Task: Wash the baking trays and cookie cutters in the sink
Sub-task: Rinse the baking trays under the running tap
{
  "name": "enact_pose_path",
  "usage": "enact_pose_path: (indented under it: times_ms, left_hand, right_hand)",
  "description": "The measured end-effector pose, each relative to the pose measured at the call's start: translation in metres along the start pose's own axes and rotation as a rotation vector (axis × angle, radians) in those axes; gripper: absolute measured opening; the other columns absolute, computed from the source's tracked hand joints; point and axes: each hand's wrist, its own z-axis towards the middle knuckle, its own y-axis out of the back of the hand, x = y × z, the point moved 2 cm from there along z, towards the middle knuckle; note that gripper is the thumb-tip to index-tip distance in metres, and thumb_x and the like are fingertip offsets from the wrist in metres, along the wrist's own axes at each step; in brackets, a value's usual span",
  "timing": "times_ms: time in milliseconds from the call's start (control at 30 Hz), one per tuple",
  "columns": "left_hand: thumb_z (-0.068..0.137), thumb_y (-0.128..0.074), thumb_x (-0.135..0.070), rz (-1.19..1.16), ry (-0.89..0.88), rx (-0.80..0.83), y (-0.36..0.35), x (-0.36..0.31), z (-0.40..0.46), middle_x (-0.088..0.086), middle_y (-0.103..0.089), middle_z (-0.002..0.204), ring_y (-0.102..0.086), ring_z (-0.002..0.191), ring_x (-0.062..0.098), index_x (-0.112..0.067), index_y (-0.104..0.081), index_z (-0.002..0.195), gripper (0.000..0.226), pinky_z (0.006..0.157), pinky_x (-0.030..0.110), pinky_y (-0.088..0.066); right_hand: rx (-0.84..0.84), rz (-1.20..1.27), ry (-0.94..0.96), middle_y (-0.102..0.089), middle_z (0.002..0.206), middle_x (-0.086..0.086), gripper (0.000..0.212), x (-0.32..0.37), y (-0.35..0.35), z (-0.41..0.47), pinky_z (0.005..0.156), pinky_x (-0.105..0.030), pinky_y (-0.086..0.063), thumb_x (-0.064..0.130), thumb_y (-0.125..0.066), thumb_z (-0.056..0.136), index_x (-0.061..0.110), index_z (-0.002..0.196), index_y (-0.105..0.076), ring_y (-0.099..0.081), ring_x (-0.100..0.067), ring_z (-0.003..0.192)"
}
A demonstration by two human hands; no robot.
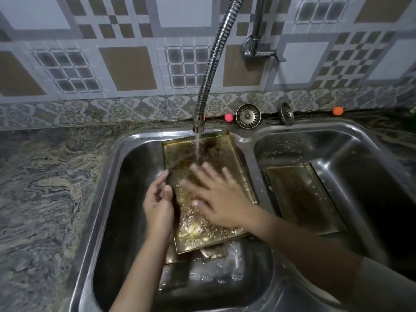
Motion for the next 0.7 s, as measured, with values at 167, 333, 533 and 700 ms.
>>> enact_pose_path:
  times_ms: [167,333,533,700]
  left_hand:
    - [0.094,-0.048,0.005,0.034,-0.014,0.069,-0.019,0.006,-0.019,-0.013,-0.062,0.110,-0.058,0.093,-0.015,-0.025,-0.064,0.107,0.036,0.079,0.004,-0.043]
    - [0.094,-0.048,0.005,-0.003,0.089,0.064,-0.010,0.016,-0.019,-0.018,-0.063,0.101,-0.059,0.086,-0.012,-0.022,-0.064,0.109,0.035,0.071,0.005,-0.045]
    - [0.095,-0.048,0.002,0.030,0.098,0.048,-0.011,0.019,-0.020,-0.015,-0.062,0.092,-0.057,0.075,-0.015,-0.021,-0.064,0.113,0.033,0.074,0.009,-0.045]
    - [0.094,-0.048,0.004,0.030,0.083,0.007,-0.003,0.020,-0.013,-0.015,-0.059,0.085,-0.056,0.069,-0.010,-0.018,-0.063,0.115,0.034,0.067,0.003,-0.043]
  right_hand:
    - [-0.043,0.140,-0.386,0.022,0.158,-0.005,0.063,-0.005,0.007,0.028,0.114,-0.061,0.009,0.045,-0.019,0.101,0.020,0.153,0.004,0.023,-0.030,0.144]
    - [0.042,0.043,-0.103,0.017,0.159,0.002,0.058,0.005,-0.009,0.010,0.117,-0.057,0.008,0.048,-0.020,0.101,0.031,0.153,0.001,0.018,-0.020,0.146]
    - [0.094,0.123,-0.174,0.023,0.158,0.000,0.059,0.011,-0.013,0.009,0.113,-0.062,0.011,0.045,-0.019,0.101,0.030,0.152,0.006,0.024,-0.028,0.144]
    - [0.051,0.074,-0.342,0.020,0.158,-0.006,0.061,-0.021,-0.015,0.011,0.116,-0.054,0.010,0.054,-0.016,0.099,0.032,0.152,0.005,0.021,-0.027,0.145]
